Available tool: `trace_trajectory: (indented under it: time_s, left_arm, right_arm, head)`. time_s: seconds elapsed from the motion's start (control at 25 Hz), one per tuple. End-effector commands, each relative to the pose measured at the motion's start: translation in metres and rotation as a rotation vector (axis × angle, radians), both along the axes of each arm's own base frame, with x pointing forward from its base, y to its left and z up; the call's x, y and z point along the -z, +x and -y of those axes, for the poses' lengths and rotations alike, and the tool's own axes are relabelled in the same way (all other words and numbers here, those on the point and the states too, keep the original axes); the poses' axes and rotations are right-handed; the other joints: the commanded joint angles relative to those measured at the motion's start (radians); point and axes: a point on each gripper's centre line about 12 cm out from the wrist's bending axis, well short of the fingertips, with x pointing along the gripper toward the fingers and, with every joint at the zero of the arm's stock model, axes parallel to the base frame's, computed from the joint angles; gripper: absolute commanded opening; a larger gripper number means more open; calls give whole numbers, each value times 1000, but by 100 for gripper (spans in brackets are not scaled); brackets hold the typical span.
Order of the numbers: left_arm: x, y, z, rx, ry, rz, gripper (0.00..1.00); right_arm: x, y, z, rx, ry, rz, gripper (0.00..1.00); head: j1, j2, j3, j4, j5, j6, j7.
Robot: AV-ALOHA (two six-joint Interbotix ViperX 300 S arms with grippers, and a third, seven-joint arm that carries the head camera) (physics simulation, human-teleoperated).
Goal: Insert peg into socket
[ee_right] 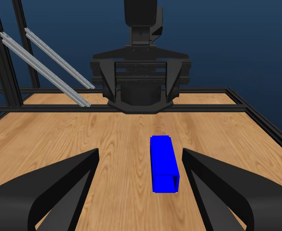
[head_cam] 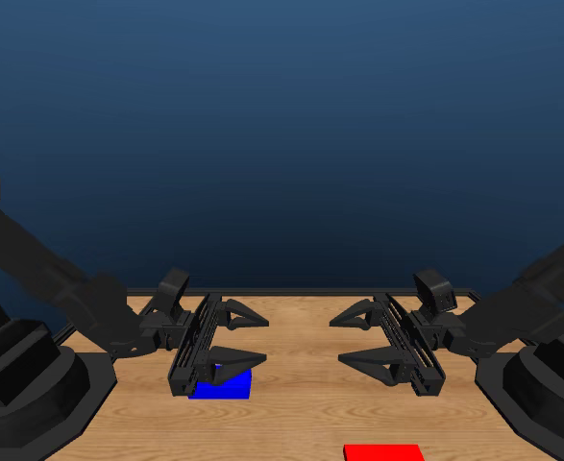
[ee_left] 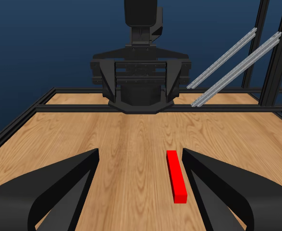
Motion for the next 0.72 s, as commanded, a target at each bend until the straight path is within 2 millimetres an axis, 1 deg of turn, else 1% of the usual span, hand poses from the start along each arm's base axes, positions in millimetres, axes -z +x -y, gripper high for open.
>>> trace_trajectory:
  time_s: [0.04,0.16,0.24,0.28,0.4,0.48,0.56,0.64,0.68,0.72]
  left_arm:
    - [-29,-9,32,111,-34,174,100]
    - [-29,-1,34,121,-33,164,100]
    - [-30,2,30,105,-39,173,100]
    - [-27,4,29,98,-40,152,100]
    - [-27,4,27,90,-47,142,100]
    - [-21,0,17,42,-66,52,100]
    - [-20,-8,8,-6,-79,-12,100]
    - [-21,-15,2,-39,-95,-91,100]
    - [-15,-20,-1,-51,-105,-151,100]
    - [-14,-22,-3,-59,-111,-181,100]
  right_arm:
    - [-9,15,-6,6,63,40,100]
    - [-11,17,-11,1,64,42,100]
    - [-10,19,-15,-6,58,24,100]
    - [-11,20,-17,-10,51,22,100]
    - [-13,22,-16,-7,50,10,100]
    - [-11,22,-15,-4,54,-3,100]
    - [-10,22,-14,-2,59,-11,100]
    - [-8,24,-10,8,75,-17,100]
    - [-6,26,-10,8,72,-27,100]
    - [-3,28,-9,8,73,-36,100]
  head:
    - [15,6,-38,16,117,64,1]
    - [21,15,-42,17,111,60,3]
    - [21,28,-42,14,78,48,13]
    - [23,33,-43,14,71,43,19]
    - [26,42,-48,14,71,40,26]
    - [28,55,-53,14,65,38,30]
    - [32,72,-60,16,59,46,36]
    - [33,110,-70,17,21,48,50]
    - [34,133,-77,18,8,53,58]
    - [36,145,-81,19,4,57,62]
